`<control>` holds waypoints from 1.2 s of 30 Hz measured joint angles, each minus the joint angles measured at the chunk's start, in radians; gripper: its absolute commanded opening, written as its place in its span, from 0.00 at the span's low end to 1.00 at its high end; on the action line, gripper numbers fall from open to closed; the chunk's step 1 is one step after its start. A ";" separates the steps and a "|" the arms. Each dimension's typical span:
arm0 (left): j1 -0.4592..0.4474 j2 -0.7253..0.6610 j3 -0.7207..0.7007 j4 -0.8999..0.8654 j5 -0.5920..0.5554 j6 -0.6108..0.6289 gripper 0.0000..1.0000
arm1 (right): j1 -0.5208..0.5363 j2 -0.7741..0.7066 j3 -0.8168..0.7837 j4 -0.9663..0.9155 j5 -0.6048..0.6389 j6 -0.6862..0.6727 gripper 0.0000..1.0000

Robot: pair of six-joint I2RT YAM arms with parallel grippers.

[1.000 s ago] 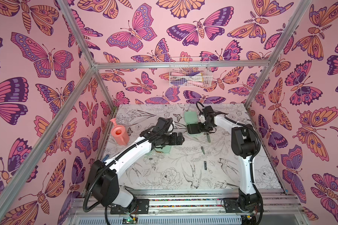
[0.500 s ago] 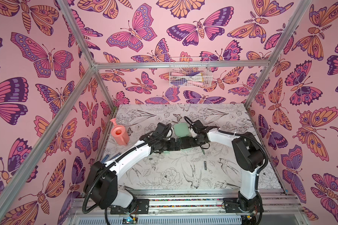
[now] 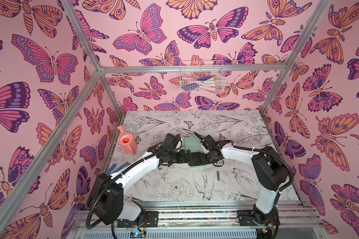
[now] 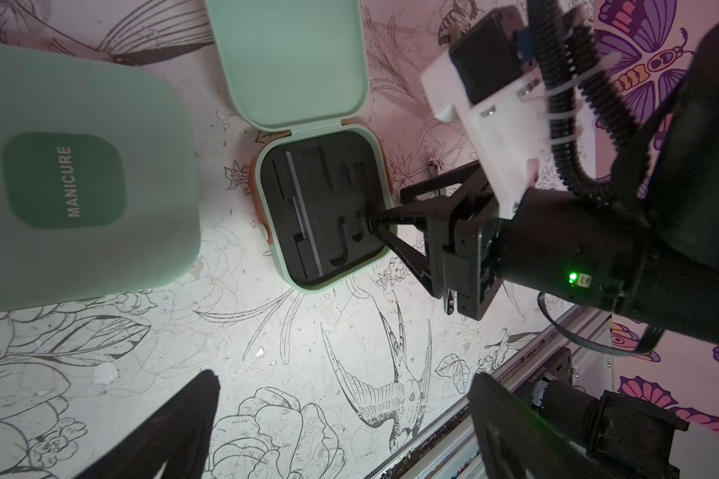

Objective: Organize nail clipper sets
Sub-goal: Move the storage box to the center of the board, then pick up the nail clipper from the center of the board.

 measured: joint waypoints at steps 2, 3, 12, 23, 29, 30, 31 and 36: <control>0.000 0.010 0.000 0.003 0.000 -0.017 0.94 | 0.000 -0.004 0.053 -0.048 0.019 -0.001 0.58; 0.000 0.018 0.000 0.003 -0.001 -0.025 0.94 | 0.000 -0.009 0.081 -0.067 0.031 -0.001 0.58; 0.000 0.087 -0.007 0.018 -0.023 -0.082 0.90 | -0.155 -0.092 0.246 -0.180 0.165 -0.037 0.53; 0.011 0.153 -0.008 0.084 -0.019 -0.115 0.89 | -0.324 0.146 0.346 -0.224 0.205 -0.124 0.56; 0.014 0.163 -0.008 0.104 -0.014 -0.122 0.89 | -0.339 0.216 0.356 -0.221 0.183 -0.134 0.48; 0.014 0.168 -0.008 0.106 -0.011 -0.122 0.88 | -0.341 0.227 0.359 -0.219 0.180 -0.134 0.46; 0.015 0.172 -0.008 0.106 -0.010 -0.122 0.88 | -0.341 0.236 0.360 -0.217 0.176 -0.134 0.44; 0.019 0.182 -0.008 0.107 -0.002 -0.124 0.88 | -0.340 0.252 0.369 -0.207 0.162 -0.133 0.39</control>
